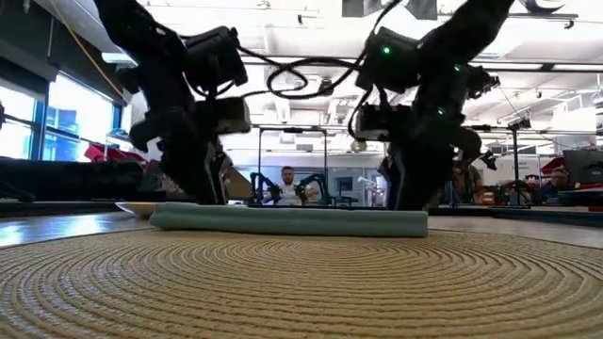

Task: Set table place
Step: Fold the blue napkin

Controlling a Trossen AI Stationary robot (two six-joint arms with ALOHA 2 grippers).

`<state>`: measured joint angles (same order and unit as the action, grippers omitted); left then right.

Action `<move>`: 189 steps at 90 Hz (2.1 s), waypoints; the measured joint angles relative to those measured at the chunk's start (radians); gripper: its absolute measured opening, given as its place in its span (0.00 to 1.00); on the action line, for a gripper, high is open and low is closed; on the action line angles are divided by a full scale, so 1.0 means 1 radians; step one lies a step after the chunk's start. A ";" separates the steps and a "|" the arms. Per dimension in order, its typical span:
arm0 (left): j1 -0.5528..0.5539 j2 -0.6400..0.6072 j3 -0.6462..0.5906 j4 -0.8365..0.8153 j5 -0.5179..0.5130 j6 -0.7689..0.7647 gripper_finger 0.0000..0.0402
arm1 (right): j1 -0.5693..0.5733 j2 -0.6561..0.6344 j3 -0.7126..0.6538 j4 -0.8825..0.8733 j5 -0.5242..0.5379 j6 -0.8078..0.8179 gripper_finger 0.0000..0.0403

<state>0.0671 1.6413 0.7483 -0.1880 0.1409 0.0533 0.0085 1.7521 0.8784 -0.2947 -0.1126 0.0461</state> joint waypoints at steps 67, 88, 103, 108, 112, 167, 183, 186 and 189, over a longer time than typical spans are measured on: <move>-0.040 0.002 0.105 -0.262 -0.027 0.001 0.12 | 0.032 -0.019 -0.005 -0.020 0.029 0.139 0.06; -0.040 -0.025 0.144 -0.311 -0.056 0.003 0.29 | 0.032 -0.018 0.064 -0.094 0.029 0.133 0.25; -0.040 -0.017 0.144 -0.250 -0.072 0.003 0.37 | 0.032 -0.018 0.104 -0.112 0.029 0.137 0.34; -0.040 -0.007 0.144 -0.221 -0.086 0.004 0.38 | 0.032 -0.018 0.107 -0.099 0.031 0.137 0.34; -0.040 0.000 0.144 -0.191 -0.097 0.004 0.38 | 0.032 -0.017 0.104 -0.097 0.037 0.137 0.34; -0.034 0.109 0.126 -0.127 -0.027 0.001 0.04 | 0.027 0.023 0.050 -0.050 0.045 0.159 0.05; -0.028 0.050 0.159 -0.255 -0.067 0.017 0.01 | 0.022 0.001 0.125 -0.159 0.044 0.138 0.01; -0.027 0.032 0.170 -0.281 -0.079 0.029 0.01 | 0.022 -0.009 0.143 -0.188 0.044 0.129 0.00; -0.026 0.015 0.185 -0.303 -0.091 0.041 0.01 | 0.022 -0.014 0.165 -0.224 0.042 0.123 0.00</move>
<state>0.0410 1.6565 0.9337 -0.4912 0.0498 0.0941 0.0307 1.7379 1.0432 -0.5184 -0.0703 0.1692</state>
